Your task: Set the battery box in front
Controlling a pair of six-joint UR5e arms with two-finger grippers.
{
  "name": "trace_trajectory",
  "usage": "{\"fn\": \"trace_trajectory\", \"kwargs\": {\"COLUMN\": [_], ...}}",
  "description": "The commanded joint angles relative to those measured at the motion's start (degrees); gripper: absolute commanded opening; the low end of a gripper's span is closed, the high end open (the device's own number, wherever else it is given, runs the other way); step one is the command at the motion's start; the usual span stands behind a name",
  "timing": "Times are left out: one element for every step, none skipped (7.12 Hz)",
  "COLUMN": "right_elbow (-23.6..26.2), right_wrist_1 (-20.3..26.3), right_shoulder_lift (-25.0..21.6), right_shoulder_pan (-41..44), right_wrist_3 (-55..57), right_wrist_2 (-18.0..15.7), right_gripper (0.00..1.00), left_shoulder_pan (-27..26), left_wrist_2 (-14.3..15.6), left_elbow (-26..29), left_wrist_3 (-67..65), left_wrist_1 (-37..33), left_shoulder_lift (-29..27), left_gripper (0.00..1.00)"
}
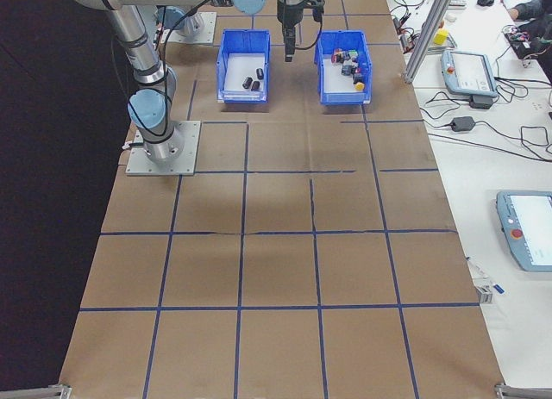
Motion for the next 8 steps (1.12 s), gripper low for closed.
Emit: {"fn": "trace_trajectory", "kwargs": {"right_elbow": [-0.3, -0.5, -0.9, -1.4, -2.6, -4.1, -5.5, -7.4], "right_wrist_1": [0.1, 0.1, -0.1, -0.1, -0.1, -0.1, -0.1, -0.7], "right_shoulder_lift": [0.2, 0.2, 0.5, 1.6, 3.4, 5.1, 7.2, 9.6], "right_shoulder_pan": [0.1, 0.2, 0.2, 0.2, 0.5, 0.9, 0.9, 1.0], "right_wrist_3": [-0.3, -0.3, -0.3, -0.3, -0.6, -5.2, -10.1, -14.7], "right_wrist_2": [-0.6, -0.5, -0.5, -0.4, 0.2, 0.3, 0.4, 0.4], "right_gripper": [1.0, 1.0, 1.0, 1.0, 1.0, 1.0, 1.0, 1.0], "left_shoulder_pan": [0.0, 0.5, 1.3, 1.4, 1.4, 1.4, 1.0, 0.7], "left_wrist_2": [4.7, 4.5, 4.1, 2.3, 1.8, 1.9, 1.7, -1.0], "left_elbow": [-0.8, -0.9, -0.9, -0.9, -1.4, -2.5, -3.9, -5.6], "left_wrist_3": [-9.4, -12.5, -17.5, -24.4, -28.7, -34.8, -40.9, -49.9], "left_wrist_1": [0.0, 0.1, 0.1, 0.0, -0.6, -1.2, -2.7, -5.8], "left_shoulder_lift": [-0.5, -0.5, -0.6, -0.5, -0.2, 1.2, 2.7, 4.8], "left_gripper": [0.99, 0.99, 0.99, 0.99, 0.99, 0.99, 0.99, 0.99]}}
